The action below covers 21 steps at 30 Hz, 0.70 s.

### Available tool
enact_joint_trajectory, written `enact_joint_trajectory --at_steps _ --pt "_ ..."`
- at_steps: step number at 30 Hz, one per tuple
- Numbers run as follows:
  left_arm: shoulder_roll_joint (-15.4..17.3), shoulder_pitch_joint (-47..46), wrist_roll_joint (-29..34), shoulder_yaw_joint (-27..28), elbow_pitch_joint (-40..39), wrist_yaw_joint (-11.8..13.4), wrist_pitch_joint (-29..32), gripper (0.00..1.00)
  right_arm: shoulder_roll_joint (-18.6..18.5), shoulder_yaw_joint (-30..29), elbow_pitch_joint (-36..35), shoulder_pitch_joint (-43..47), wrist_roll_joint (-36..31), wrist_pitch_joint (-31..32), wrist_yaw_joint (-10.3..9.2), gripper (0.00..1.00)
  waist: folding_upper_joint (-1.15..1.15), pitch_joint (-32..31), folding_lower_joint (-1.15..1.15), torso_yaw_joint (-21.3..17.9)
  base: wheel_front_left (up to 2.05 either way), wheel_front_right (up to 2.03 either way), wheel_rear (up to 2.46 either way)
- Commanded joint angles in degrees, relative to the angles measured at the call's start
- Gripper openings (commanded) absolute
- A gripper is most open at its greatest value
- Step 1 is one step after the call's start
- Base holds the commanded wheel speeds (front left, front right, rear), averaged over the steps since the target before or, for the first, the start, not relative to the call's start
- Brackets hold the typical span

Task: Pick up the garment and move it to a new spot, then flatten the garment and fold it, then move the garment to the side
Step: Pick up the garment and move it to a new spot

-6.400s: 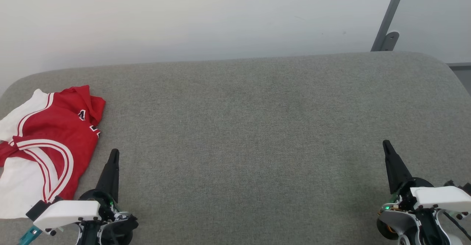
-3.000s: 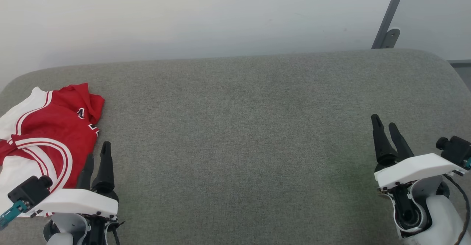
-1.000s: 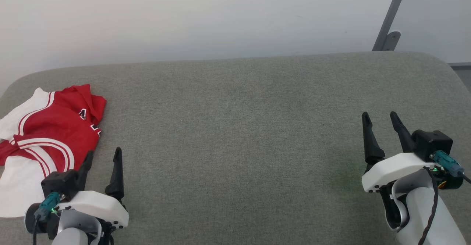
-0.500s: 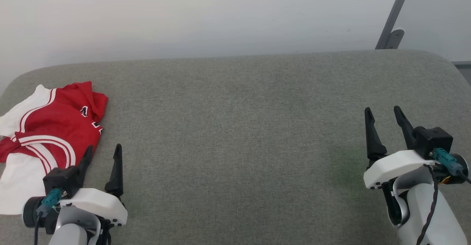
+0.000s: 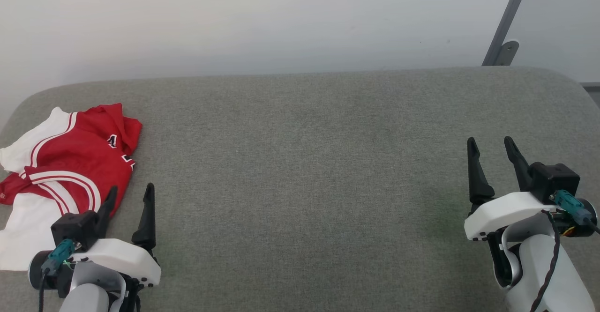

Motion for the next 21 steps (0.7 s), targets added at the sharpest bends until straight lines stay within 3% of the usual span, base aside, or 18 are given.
enact_joint_trajectory --at_steps 1,9,21 --pt "0.2 -0.5 -0.5 -0.2 0.1 -0.1 -0.4 1.0 0.1 0.1 0.0 0.3 0.2 -0.3 0.29 1.0 0.0 0.0 0.0 0.0 0.0 0.0 0.0" --pt "-0.1 -0.6 -0.7 -0.4 1.1 0.0 -0.3 1.0 -0.3 1.0 -0.3 1.2 0.0 -0.3 0.29 1.0 0.0 -0.4 0.0 2.6 0.0 0.0 0.0" --pt "-3.4 2.9 4.9 4.4 -0.6 0.8 -0.3 1.0 1.1 8.4 0.6 2.0 1.4 -0.3 0.29 1.0 0.0 -1.6 0.0 16.2 0.0 0.0 0.0"
